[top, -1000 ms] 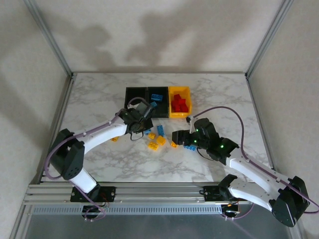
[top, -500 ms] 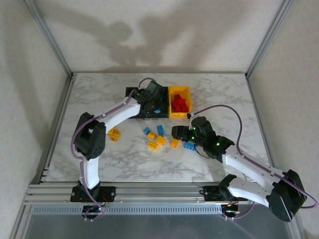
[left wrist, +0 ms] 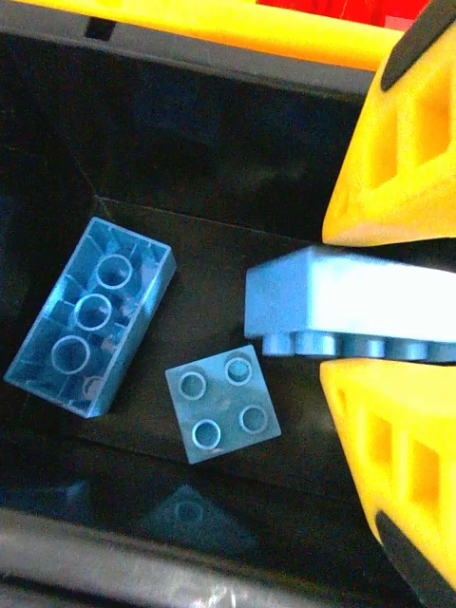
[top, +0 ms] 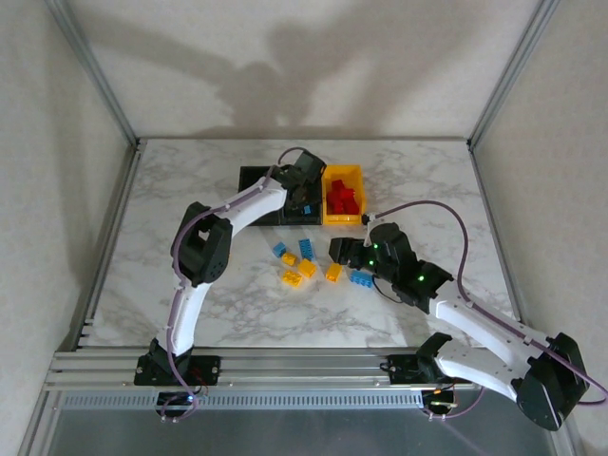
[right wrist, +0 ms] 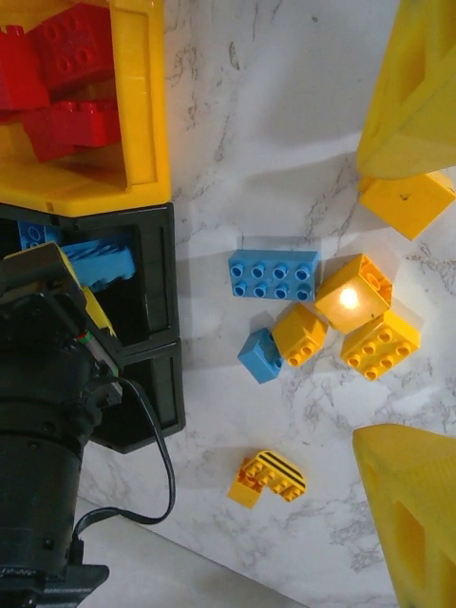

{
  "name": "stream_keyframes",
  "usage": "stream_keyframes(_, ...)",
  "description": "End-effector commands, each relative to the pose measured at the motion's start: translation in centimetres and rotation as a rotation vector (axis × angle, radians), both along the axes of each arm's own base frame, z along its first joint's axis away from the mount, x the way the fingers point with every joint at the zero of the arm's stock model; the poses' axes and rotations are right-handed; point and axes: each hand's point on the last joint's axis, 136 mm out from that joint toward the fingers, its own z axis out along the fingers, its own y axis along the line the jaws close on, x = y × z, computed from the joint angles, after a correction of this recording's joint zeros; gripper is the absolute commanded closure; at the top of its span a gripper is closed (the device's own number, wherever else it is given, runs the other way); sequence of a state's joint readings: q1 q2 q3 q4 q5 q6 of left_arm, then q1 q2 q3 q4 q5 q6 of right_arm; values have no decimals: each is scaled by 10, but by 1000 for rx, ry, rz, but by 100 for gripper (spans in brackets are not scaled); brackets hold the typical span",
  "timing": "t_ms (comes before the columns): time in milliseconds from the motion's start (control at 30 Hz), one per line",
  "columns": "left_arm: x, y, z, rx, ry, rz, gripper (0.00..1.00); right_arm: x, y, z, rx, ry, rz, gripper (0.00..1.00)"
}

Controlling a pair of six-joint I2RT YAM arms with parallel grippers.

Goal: Sort the legos into containers by color
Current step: Place the lego in the container, then pick up the lego from the center of the table.

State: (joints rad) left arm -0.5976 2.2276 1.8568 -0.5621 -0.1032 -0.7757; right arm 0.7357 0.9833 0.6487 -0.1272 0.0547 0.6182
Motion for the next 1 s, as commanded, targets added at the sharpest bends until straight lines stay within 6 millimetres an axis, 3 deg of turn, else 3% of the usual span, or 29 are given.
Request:
stream_keyframes(0, 7, 7, 12, 30, -20, 2, 57, 2, -8, -2, -20, 5, -33, 31)
stream_keyframes(233, -1, 4, 39, -11, -52, -18, 54, 4, -21, -19, -94, 97, -103, 25)
stream_keyframes(400, -23, -8, 85, -111, -123, -93, 50, -5, -39, -41, -124, 242, -202, 21)
stream_keyframes(500, -45, -9, 96, -142, -126, -160, 50, -6, -55, -52, -143, 336, -285, 20)
stream_keyframes(633, -82, 1, 92, -155, -102, -260, 44, -7, -60, -59, -201, 404, -323, 17)
stream_keyframes(733, -118, 4, 78, -215, -58, -338, 44, -5, -70, -68, -279, 433, -373, 11)
stream_keyframes(867, -158, 12, 65, -279, -32, -359, 44, -1, -68, -83, -314, 466, -381, 11)
stream_keyframes(967, -177, 15, 65, -323, -43, -360, 44, 1, -64, -93, -315, 489, -373, 14)
